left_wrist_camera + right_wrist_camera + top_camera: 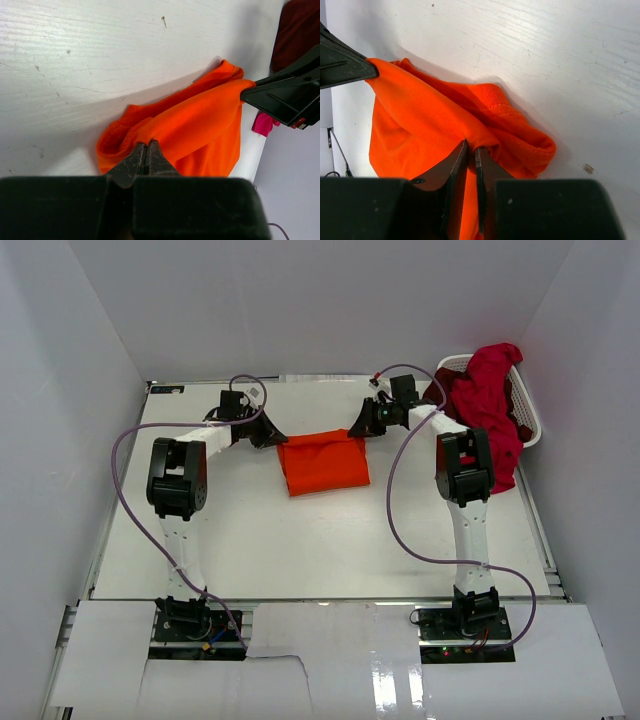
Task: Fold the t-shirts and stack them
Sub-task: Fold the long partially folded tshirt into a neat square
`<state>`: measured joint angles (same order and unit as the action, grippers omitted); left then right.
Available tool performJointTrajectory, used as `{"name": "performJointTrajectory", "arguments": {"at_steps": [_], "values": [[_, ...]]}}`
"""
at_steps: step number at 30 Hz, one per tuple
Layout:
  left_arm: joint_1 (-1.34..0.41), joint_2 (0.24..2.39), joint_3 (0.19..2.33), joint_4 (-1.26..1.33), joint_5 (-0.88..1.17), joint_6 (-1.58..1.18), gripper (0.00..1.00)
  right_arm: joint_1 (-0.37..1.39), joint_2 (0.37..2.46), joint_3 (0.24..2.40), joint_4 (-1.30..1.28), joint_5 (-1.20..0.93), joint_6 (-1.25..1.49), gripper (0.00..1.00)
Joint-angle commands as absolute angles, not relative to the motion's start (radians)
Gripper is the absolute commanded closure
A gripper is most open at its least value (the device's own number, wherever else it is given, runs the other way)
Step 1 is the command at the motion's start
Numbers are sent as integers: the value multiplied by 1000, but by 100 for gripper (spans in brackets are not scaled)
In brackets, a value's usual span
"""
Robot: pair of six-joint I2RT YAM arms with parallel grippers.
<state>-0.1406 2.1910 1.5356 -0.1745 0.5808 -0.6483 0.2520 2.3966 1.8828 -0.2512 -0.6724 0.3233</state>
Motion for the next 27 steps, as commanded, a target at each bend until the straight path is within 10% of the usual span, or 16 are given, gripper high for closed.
{"name": "performJointTrajectory", "arguments": {"at_steps": [1,4,7,11,27], "values": [[-137,2189,1529,-130,560,-646,99,238,2410,1888,-186,-663,327,82],[-138,2180,1516,-111,557,-653,95,238,2407,1884,-180,-658,330,54],[-140,2168,1503,-91,552,-664,79,238,2385,1850,-150,-652,341,47],[-140,2151,1511,-92,537,-669,60,238,2361,1821,-121,-657,345,44],[-144,2037,1600,-58,469,-641,37,238,2243,1674,-14,-669,354,41]]}}
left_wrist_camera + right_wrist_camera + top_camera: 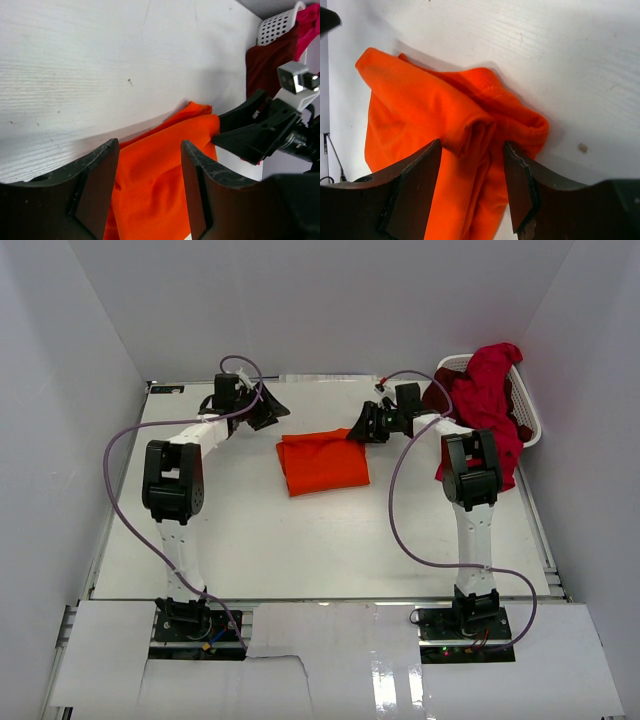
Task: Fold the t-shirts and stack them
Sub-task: Fold the long partially folded tshirt into a neat square
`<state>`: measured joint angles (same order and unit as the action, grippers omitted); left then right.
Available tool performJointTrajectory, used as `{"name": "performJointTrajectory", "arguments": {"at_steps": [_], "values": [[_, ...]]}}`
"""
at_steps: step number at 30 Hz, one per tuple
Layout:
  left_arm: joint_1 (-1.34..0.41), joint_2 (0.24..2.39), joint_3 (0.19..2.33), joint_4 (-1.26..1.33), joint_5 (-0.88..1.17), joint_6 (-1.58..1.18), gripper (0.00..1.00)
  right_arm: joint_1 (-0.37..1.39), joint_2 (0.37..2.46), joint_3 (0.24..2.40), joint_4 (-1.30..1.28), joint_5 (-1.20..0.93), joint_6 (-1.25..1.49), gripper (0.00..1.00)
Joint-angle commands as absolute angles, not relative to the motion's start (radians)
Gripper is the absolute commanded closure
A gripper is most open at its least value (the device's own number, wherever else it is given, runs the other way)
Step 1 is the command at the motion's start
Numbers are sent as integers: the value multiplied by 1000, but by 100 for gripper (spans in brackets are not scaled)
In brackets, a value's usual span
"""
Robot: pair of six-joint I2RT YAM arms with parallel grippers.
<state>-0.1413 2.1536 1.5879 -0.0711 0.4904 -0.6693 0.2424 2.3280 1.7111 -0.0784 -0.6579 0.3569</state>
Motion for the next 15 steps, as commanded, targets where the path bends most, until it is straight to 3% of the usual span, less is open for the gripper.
{"name": "performJointTrajectory", "arguments": {"at_steps": [1,15], "values": [[-144,2004,1583,-58,471,-640,37,238,2235,1643,-12,-672,357,41],[-155,1652,1003,-8,571,-681,41,238,2177,1467,94,-680,368,42]]}}
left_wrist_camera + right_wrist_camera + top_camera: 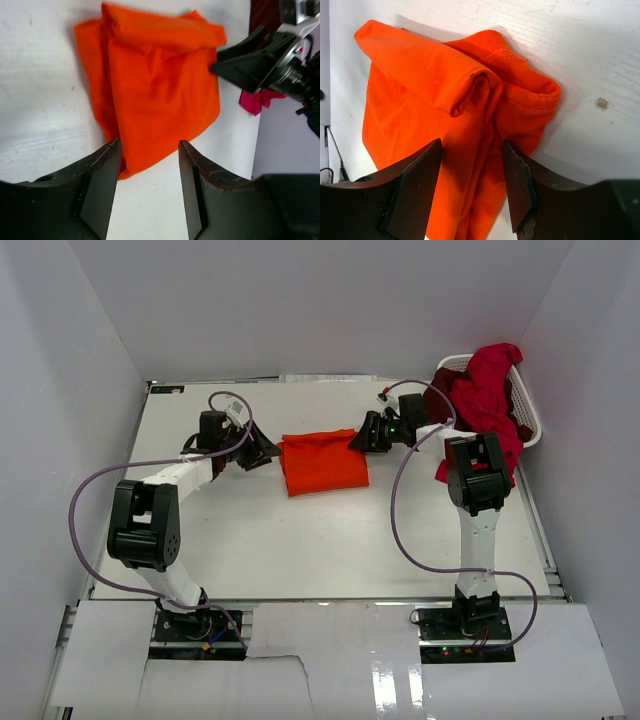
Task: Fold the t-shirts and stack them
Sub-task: Fold the long partially folded tshirt into a neat square, then smooth out wrinkles on the folded tshirt
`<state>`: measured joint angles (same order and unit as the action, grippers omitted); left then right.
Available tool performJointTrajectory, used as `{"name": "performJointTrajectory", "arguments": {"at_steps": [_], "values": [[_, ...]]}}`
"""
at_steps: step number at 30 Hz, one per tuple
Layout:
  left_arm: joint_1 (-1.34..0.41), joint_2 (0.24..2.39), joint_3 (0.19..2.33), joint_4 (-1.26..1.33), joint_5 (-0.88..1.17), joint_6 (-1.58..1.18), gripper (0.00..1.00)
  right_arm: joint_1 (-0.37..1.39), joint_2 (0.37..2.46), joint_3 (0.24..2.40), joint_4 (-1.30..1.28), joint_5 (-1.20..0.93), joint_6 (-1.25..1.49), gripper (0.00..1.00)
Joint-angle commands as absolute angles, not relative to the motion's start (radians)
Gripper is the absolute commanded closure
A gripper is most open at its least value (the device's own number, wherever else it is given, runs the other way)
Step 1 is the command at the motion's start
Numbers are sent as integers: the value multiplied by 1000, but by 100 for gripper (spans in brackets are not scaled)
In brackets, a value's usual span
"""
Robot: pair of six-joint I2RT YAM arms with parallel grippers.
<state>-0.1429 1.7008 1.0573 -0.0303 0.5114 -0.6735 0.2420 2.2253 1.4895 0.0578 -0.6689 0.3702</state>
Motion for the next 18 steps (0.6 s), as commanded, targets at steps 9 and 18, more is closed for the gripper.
{"name": "performJointTrajectory", "arguments": {"at_steps": [9,18], "values": [[-184,1696,954,-8,595,-629,42,238,2177,1391,114,-680,376,61],[-206,1721,997,-20,598,-618,42,245,2137,1293,127,-669,370,59]]}}
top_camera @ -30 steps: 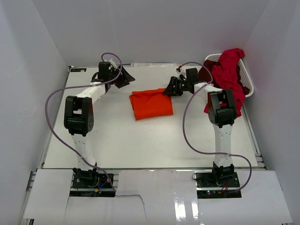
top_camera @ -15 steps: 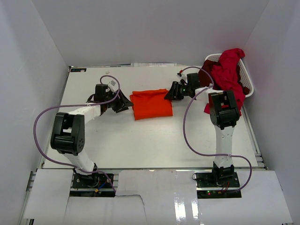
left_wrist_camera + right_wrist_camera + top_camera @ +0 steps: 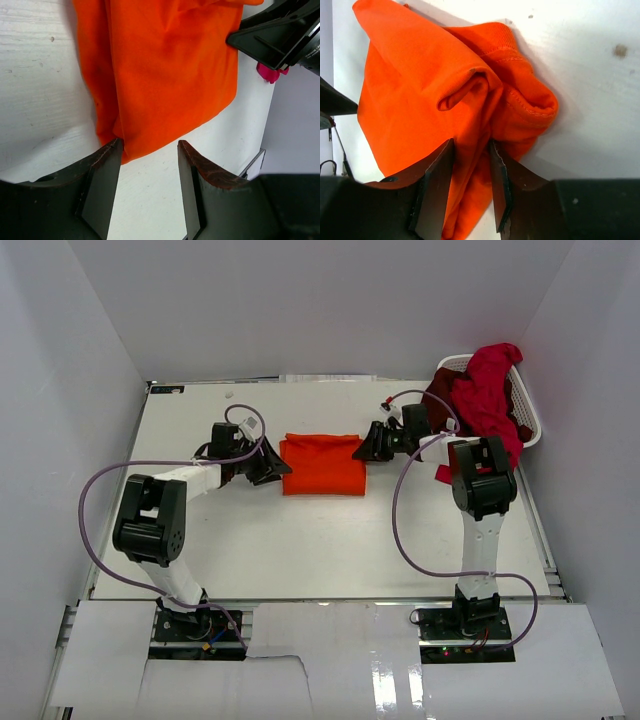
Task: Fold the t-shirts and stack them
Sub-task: Smooth out wrinkles on the folded tshirt
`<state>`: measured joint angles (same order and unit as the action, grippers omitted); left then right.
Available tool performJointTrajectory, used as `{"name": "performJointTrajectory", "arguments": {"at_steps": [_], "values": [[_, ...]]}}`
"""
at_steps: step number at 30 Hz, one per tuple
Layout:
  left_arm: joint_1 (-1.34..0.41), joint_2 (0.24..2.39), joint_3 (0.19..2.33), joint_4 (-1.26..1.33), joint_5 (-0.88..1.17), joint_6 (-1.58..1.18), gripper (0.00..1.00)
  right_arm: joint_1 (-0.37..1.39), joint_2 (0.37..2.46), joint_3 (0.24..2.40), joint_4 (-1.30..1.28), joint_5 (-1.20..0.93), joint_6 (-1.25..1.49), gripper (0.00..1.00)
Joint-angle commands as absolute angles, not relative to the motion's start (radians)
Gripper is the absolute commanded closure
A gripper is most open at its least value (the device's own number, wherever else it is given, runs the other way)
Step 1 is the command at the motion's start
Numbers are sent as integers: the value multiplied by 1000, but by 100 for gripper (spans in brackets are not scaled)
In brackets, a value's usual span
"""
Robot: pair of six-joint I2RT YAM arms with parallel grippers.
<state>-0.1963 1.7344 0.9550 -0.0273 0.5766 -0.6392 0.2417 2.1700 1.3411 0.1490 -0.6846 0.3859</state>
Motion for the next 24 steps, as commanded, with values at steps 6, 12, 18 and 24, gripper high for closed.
{"name": "performJointTrajectory", "arguments": {"at_steps": [6,12,18,24], "values": [[-212,1717,1020,-14,636,-609,42,253,2109,1240,135,-666,368,57],[-213,1776,1037,162,886,-633,45,253,2108,1253,121,-658,353,48],[-262,1884,1097,311,1052,-693,52,253,2108,1278,104,-652,351,47],[-348,2011,1170,311,1097,-712,57,255,2108,1289,91,-650,350,47]]}}
